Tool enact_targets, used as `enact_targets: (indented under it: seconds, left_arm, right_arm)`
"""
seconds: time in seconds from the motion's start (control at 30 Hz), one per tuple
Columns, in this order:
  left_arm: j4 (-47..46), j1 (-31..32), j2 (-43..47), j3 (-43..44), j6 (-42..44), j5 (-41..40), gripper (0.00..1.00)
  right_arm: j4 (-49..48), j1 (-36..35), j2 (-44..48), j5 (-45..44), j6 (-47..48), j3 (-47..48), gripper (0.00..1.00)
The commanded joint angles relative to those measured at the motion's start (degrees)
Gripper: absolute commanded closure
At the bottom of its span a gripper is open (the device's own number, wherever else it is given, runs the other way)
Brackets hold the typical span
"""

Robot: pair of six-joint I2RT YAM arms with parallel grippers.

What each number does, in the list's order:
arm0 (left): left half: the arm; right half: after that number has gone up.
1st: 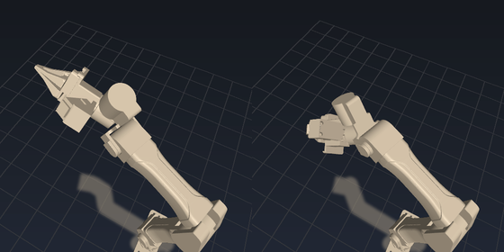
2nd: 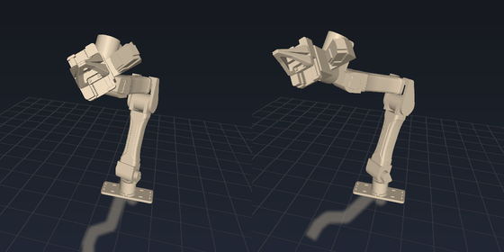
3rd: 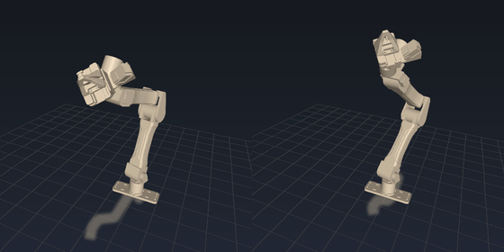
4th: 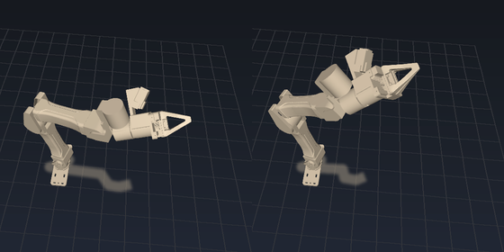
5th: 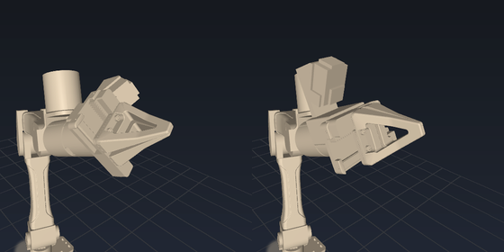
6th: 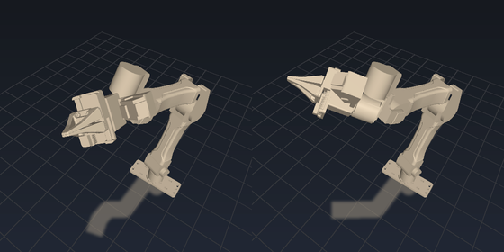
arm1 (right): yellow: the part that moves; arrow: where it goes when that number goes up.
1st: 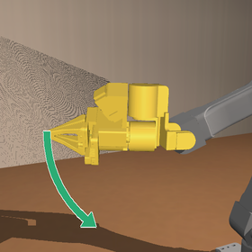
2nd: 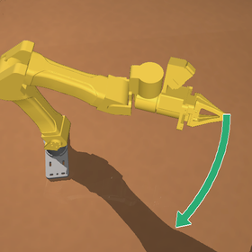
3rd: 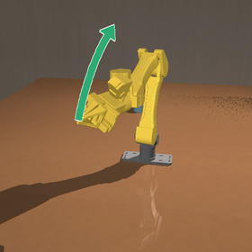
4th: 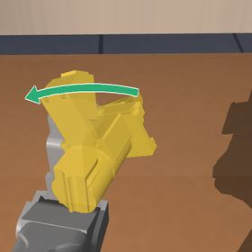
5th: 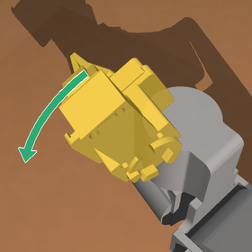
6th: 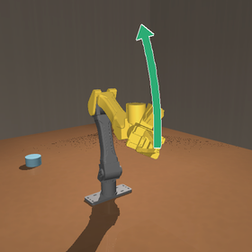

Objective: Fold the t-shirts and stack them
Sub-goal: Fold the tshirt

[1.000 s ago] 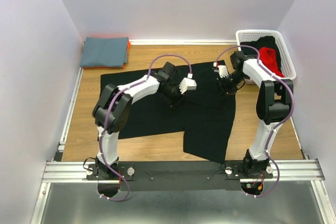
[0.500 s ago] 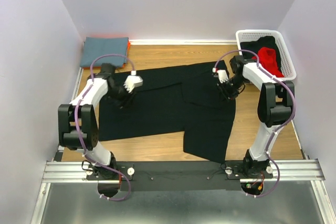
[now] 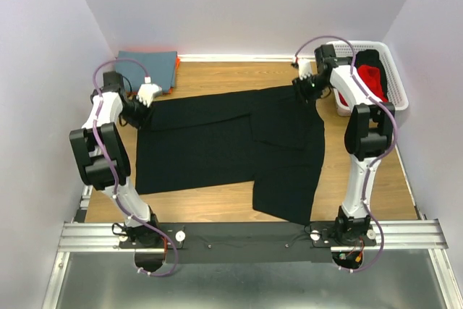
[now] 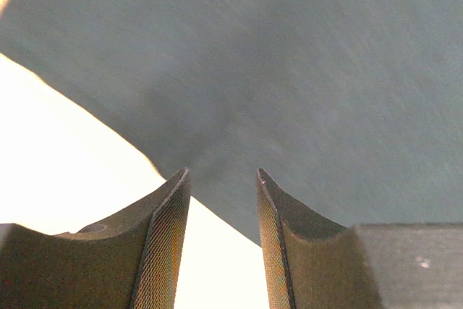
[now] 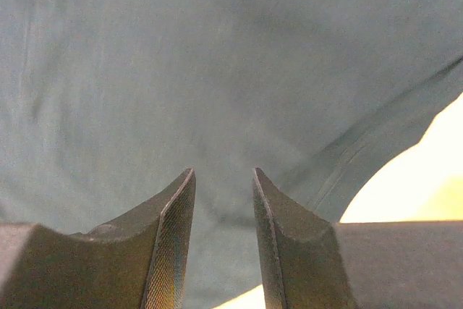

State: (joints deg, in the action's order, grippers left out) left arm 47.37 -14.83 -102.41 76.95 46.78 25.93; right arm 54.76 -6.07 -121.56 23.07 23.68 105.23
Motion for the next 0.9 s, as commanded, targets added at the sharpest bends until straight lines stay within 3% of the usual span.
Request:
enact_targets:
  seconds: [0.0,0.1,0.23,0.7,0.87]
  left_arm:
    - [-5.1,0.0,-4.9,6.4,-7.5,-0.5,0.51]
    - [-5.4,0.1,-12.0,12.3,-10.7,-0.9,0.51]
    - [-5.5,0.2,-17.2,16.0,-13.0,-0.7,0.52]
    - [-4.4,5.0,-28.1,23.7,-16.2,-2.5,0.57]
    - [-2.6,5.2,-28.6,29.6,-15.9,0.1,0.55]
  right_arm:
    - [-3.3,-0.3,-7.5,0.6,-6.7,9.6,0.55]
    - [-3.4,-0.3,-14.3,-0.9,-8.3,18.1,0.54]
    - [-4.3,-0.4,-18.1,-3.7,-8.2,20.6,0.54]
    - [-9.2,1.9,-17.6,-15.5,-9.4,11.8,0.53]
    - [-9.1,2.5,-15.3,-13.2,-7.6,12.0,0.47]
